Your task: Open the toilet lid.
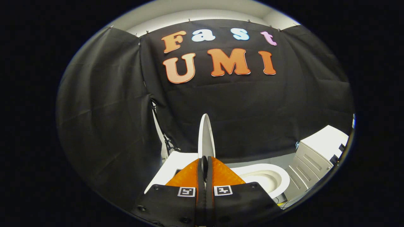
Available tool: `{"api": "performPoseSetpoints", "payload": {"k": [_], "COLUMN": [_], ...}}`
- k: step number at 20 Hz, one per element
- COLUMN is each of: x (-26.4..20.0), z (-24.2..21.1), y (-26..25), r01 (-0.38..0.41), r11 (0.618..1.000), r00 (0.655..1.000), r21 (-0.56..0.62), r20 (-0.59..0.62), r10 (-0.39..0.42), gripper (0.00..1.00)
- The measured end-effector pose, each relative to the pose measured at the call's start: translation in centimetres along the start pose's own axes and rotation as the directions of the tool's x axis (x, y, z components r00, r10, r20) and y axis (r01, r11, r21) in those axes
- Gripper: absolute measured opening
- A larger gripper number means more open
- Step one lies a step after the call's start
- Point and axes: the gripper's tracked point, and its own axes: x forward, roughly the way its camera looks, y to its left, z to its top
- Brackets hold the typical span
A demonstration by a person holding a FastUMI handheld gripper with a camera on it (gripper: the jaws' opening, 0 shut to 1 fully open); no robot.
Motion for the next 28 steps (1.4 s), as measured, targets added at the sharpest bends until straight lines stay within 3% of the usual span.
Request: {"api": "performPoseSetpoints", "payload": {"k": [7, 15, 20, 23, 25, 28], "x": [0.5, 1.2, 0.6, 0.0, -0.8, -2.6], "z": [-1.1, -2.9, -2.7, -2.6, -0.9, 2.4], "y": [4.9, 10.6, 10.3, 9.8, 10.3, 10.5], "r01": [-0.051, -0.097, -0.053, -0.062, -0.083, -0.096], "r11": [0.998, 0.984, 0.966, 0.971, 0.975, 0.963], "r00": [0.999, 0.995, 0.999, 0.998, 0.996, 0.987], "r21": [-0.034, -0.150, -0.254, -0.233, -0.207, -0.250], "r20": [-0.011, -0.034, -0.011, -0.017, 0.024, 0.098], "r10": [0.051, 0.093, 0.052, 0.059, 0.090, 0.124], "gripper": [0.08, 0.08, 0.09, 0.12, 0.22, 0.51]}}
